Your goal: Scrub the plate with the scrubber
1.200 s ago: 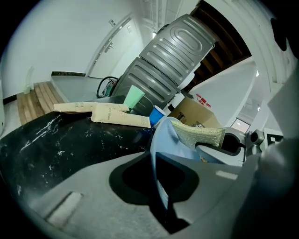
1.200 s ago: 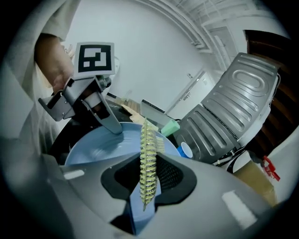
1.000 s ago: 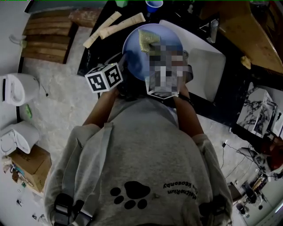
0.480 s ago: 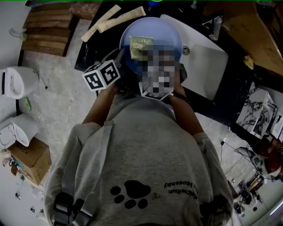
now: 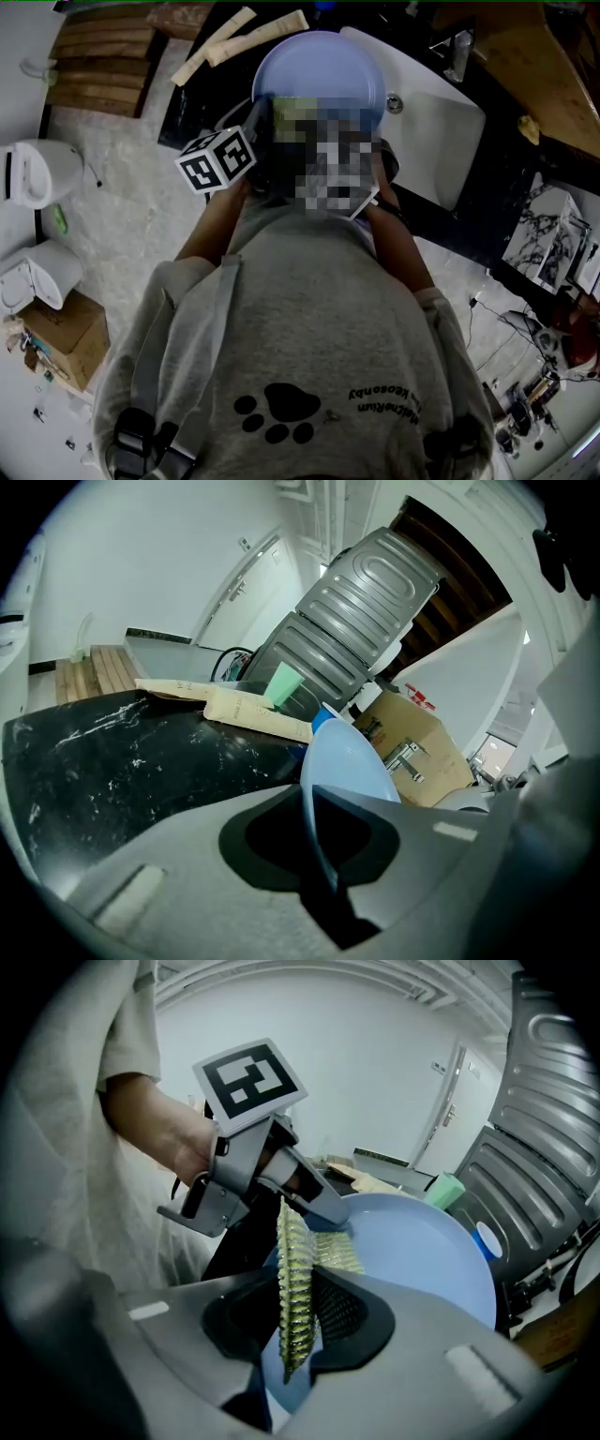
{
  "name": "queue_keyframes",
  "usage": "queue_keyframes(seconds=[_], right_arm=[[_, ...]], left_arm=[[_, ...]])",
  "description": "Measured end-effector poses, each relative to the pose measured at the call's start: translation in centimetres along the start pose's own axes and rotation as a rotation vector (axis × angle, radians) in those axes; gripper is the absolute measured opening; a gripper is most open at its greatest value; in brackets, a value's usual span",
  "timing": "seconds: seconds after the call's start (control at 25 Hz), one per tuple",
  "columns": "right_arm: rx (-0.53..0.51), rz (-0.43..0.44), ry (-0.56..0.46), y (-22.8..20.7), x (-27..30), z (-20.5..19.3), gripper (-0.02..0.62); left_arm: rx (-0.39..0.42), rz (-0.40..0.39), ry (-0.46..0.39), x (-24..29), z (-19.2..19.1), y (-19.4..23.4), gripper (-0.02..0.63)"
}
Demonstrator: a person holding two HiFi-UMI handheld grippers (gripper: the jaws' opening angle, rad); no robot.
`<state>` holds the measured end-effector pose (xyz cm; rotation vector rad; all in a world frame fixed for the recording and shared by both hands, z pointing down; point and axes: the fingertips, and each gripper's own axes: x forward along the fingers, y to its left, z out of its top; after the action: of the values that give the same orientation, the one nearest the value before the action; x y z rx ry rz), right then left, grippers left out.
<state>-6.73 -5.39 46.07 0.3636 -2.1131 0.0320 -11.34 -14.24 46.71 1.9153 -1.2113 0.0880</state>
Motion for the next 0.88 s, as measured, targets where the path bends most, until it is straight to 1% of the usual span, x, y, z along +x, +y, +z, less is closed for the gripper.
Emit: queue_keyframes(seconds=[0.32, 0.64, 0.88], right_arm=[[0.075, 0.156, -0.027, 2.4, -1.1, 0.4, 0.075], [0.174, 0.245, -0.056, 3.1, -2.4, 0.9, 0.075], [0.196, 0.274, -0.084, 3.2, -3.5, 1.0, 0.074]], left_arm=[[0.017, 0.01, -0.019, -0.1, 0.1, -0.1, 0.025], [0.03, 0.01, -0.035, -0.2, 0.1, -0.3, 0.025], [0.044, 0.019, -0.039, -0.3, 0.1, -0.2, 0.023]])
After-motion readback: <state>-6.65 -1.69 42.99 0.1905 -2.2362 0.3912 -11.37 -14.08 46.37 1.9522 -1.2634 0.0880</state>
